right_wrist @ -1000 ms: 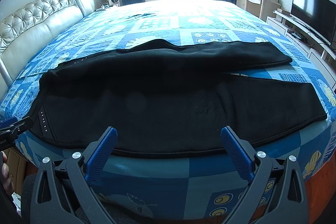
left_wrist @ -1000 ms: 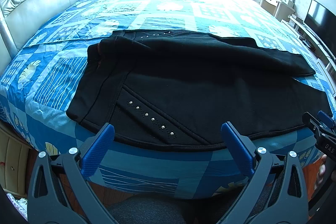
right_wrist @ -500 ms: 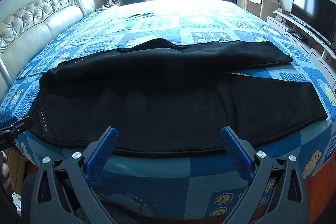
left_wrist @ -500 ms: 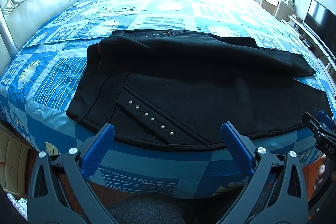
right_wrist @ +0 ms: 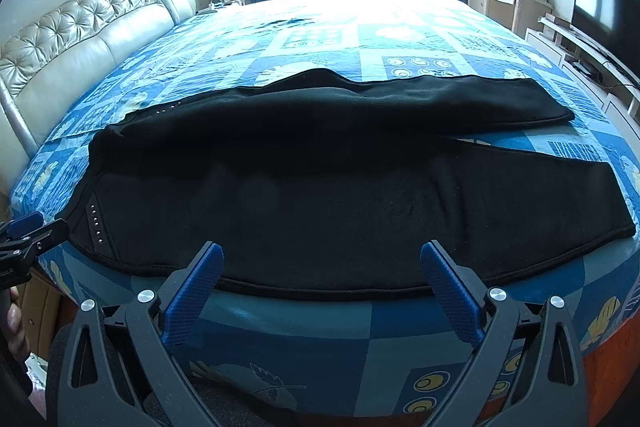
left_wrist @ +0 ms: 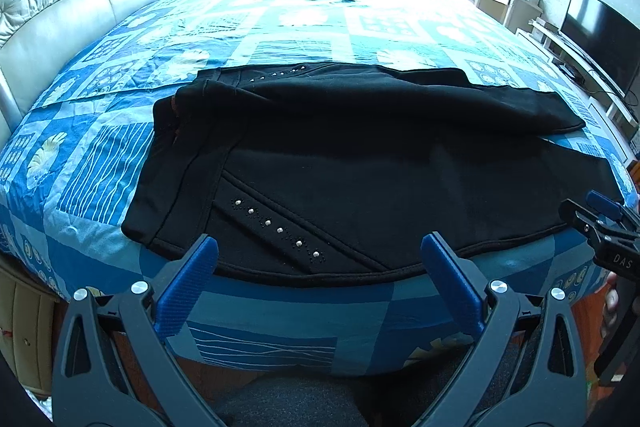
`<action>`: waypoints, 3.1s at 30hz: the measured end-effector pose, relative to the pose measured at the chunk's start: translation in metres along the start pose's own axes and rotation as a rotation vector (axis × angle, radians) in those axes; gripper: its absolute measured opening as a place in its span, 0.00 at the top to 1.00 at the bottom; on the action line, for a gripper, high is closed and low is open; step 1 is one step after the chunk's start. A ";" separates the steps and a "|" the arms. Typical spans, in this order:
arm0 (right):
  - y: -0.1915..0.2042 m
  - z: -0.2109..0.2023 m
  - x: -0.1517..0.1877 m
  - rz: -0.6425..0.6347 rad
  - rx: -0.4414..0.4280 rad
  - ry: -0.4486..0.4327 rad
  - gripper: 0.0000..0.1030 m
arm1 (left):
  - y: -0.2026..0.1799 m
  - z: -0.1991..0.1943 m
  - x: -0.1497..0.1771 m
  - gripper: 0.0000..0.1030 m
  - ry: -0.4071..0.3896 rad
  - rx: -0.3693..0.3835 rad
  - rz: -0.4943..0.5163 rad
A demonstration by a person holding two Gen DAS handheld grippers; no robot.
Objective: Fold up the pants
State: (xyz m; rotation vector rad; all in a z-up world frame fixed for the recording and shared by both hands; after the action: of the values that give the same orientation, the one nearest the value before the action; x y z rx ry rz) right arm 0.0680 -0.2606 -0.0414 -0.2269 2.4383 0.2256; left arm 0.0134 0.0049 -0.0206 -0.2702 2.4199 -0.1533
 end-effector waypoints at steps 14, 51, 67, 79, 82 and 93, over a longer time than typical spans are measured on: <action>-0.029 0.105 -0.172 -0.400 -0.245 0.008 0.04 | 0.134 0.088 -0.150 0.02 0.148 0.224 -0.067; -0.032 0.191 -0.229 -0.469 -0.333 0.213 0.90 | 0.164 0.231 -0.264 0.95 0.372 0.411 -0.255; 0.025 0.067 -0.082 -0.488 -0.145 0.010 0.90 | 0.182 0.083 -0.175 0.95 0.263 0.497 -0.272; 0.044 0.058 -0.009 -0.431 -0.101 0.036 0.48 | 0.231 0.067 -0.056 0.54 0.327 0.413 -0.502; 0.040 0.046 -0.001 -0.316 -0.173 0.048 0.48 | 0.242 0.054 -0.039 0.51 0.311 0.461 -0.607; 0.012 0.051 0.018 0.335 -0.460 0.015 0.47 | 0.202 0.056 -0.031 0.46 0.288 0.521 -0.769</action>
State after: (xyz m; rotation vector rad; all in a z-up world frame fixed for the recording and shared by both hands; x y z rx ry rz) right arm 0.0823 -0.2393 -0.0906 -0.0147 2.3970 0.9370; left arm 0.0418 0.2061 -0.0800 -0.9670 2.3123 -1.2064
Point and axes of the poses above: each gripper's, at about its wrist camera, not at the fingertips, and z roughly the way its jaws point, y to its left, x to its underside, the point moved 3 cm from there along z, roughly the way its jaws point, and after that the axes turned 15 degrees about -z, right-handed, at the moved point
